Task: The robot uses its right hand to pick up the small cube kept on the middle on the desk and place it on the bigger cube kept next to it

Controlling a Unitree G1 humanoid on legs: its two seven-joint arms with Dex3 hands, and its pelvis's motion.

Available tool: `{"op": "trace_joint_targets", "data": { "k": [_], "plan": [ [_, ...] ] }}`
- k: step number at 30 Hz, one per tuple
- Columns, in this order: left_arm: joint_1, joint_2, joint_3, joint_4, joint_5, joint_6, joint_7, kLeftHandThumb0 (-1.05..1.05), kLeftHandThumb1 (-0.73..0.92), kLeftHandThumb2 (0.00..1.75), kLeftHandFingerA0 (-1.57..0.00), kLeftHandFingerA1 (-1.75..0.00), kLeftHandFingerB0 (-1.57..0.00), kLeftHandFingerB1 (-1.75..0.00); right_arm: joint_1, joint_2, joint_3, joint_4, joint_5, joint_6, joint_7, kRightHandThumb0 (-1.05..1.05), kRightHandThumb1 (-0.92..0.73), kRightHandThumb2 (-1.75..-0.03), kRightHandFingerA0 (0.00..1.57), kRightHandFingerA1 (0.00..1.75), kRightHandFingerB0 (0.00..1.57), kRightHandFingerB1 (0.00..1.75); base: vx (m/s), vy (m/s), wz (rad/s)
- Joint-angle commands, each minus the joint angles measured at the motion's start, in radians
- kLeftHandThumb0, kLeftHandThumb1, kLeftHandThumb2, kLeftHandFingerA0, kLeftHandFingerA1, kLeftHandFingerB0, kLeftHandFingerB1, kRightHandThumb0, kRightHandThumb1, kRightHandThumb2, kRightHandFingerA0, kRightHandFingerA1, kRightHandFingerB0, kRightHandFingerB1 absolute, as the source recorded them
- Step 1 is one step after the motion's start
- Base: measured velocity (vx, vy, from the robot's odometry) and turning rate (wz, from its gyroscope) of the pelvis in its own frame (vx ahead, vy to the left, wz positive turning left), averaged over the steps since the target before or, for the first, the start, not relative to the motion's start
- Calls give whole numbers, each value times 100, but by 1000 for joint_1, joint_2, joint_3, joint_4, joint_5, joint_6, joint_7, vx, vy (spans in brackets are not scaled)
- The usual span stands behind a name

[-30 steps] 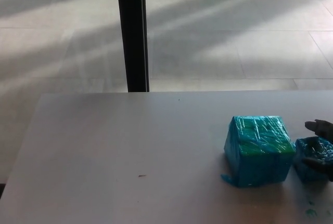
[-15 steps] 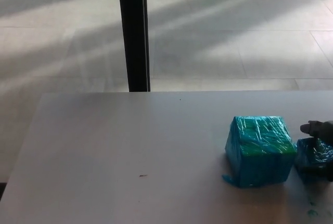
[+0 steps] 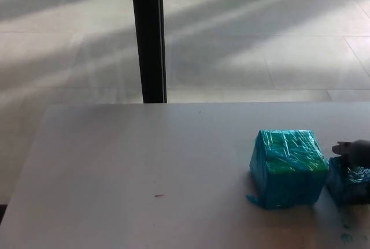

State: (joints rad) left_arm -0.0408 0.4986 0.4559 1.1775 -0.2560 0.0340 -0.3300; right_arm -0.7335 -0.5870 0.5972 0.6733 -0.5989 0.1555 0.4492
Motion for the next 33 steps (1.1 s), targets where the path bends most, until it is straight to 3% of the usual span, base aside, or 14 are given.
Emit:
{"op": "trace_joint_targets", "data": {
  "k": [1,10,11,12,17,19,22,26,27,29,30,31,32,33],
  "plan": [
    [-3,21,7,0,-8,-8,0,-85,79,62,-39,-36,-29,-31,94,-19,11,-26,-66,-104,-133,-29,-78,-65,64,134,52,40,0,0,0],
    [-12,25,6,16,-4,-15,-4,-83,81,66,-36,-35,-25,-31,154,-35,-24,-42,-104,-251,-381,-33,-69,-63,77,164,85,59,0,0,0],
    [-12,26,4,19,-1,-17,0,-84,64,100,-31,-49,-22,-44,159,-35,-29,-35,-104,-267,-409,-28,-73,-63,76,166,85,74,0,0,0],
    [-10,26,5,14,-4,-15,-4,-83,81,66,-37,-37,-25,-31,162,-34,-32,-27,-108,-276,-434,-29,-74,-62,78,170,83,91,0,0,0],
    [-8,24,9,4,-9,-8,-4,-83,81,65,-36,-36,-25,-31,174,-42,-54,-12,-118,-336,-538,-24,-76,-79,77,171,70,142,0,0,0],
    [-10,29,-4,16,7,-18,-7,-85,65,100,-29,-48,-19,-43,172,-51,-73,-8,-108,-356,-552,-27,-80,-73,79,167,78,98,0,0,0],
    [-7,25,3,11,-1,-16,-2,-83,81,66,-37,-36,-26,-31,164,-60,-90,-5,-101,-381,-564,-27,-79,-74,81,163,79,71,0,0,0],
    [1,20,12,-1,-13,-10,-7,-83,80,66,-36,-35,-25,-31,146,-82,-113,8,-95,-412,-575,-27,-76,-72,83,160,81,75,0,0,0],
    [-2,22,6,14,-3,-20,2,-84,64,100,-32,-49,-22,-44,137,-96,-124,-2,-96,-410,-566,-27,-75,-72,82,161,83,73,0,0,0],
    [-4,22,6,16,-3,-20,6,-84,64,100,-32,-49,-21,-44,131,-103,-135,3,-101,-421,-571,-25,-74,-75,84,160,85,69,0,0,0],
    [-3,22,7,16,-4,-18,5,-84,80,65,-39,-37,-26,-31,129,-106,-141,1,-100,-423,-568,-25,-74,-76,84,158,84,66,0,0,0],
    [-3,22,9,15,-7,-16,3,-84,80,65,-39,-37,-26,-31,127,-110,-149,-2,-98,-425,-565,-25,-74,-76,84,158,84,66,0,0,0],
    [-4,23,7,17,-5,-18,3,-83,64,100,-32,-49,-21,-44,126,-117,-159,-5,-95,-432,-567,-24,-72,-73,85,159,86,66,0,0,0],
    [-2,23,9,19,-5,-19,4,-84,80,66,-38,-37,-26,-31,120,-120,-165,1,-100,-445,-580,-24,-70,-69,87,157,85,62,0,0,0]
  ]
}}
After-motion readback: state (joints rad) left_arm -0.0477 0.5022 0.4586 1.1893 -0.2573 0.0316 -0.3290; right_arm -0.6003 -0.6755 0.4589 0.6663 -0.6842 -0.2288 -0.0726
